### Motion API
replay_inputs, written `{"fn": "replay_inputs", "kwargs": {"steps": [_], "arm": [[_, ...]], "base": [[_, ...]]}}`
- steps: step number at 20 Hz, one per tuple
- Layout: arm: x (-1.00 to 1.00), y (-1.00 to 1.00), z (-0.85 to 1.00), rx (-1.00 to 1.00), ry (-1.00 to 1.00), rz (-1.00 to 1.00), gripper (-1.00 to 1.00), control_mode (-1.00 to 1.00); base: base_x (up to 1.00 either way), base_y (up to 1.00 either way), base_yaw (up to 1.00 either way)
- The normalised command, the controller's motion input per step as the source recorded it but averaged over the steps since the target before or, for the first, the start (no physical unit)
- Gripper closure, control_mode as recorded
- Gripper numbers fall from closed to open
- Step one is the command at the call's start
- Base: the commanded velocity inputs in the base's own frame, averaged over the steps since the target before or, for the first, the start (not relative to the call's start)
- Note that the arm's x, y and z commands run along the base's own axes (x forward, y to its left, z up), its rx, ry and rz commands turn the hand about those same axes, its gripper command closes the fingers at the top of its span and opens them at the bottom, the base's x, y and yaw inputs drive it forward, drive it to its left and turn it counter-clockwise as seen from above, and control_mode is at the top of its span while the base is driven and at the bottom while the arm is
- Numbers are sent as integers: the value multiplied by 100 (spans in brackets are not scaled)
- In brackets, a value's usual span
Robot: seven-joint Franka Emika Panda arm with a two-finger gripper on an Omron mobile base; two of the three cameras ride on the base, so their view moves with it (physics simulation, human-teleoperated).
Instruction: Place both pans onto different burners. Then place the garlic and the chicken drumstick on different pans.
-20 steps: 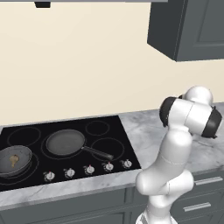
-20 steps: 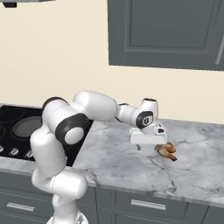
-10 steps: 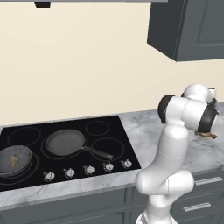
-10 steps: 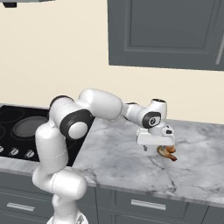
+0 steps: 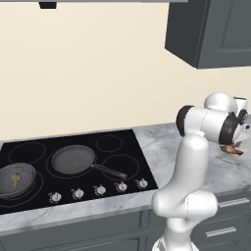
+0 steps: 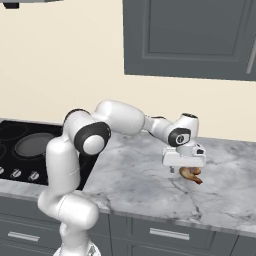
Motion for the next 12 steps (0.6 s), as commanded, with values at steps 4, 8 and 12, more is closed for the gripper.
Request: {"fn": "replay_inputs", "kwargs": {"steps": [4, 8, 12], "arm": [[10, -20, 0, 2, 0, 2, -100, -100], [11, -20, 0, 1, 0, 3, -100, -100], [18, -9, -4, 0, 0, 4, -100, -100]], "base": [[0, 0, 0], [0, 0, 0], [0, 0, 0]]}}
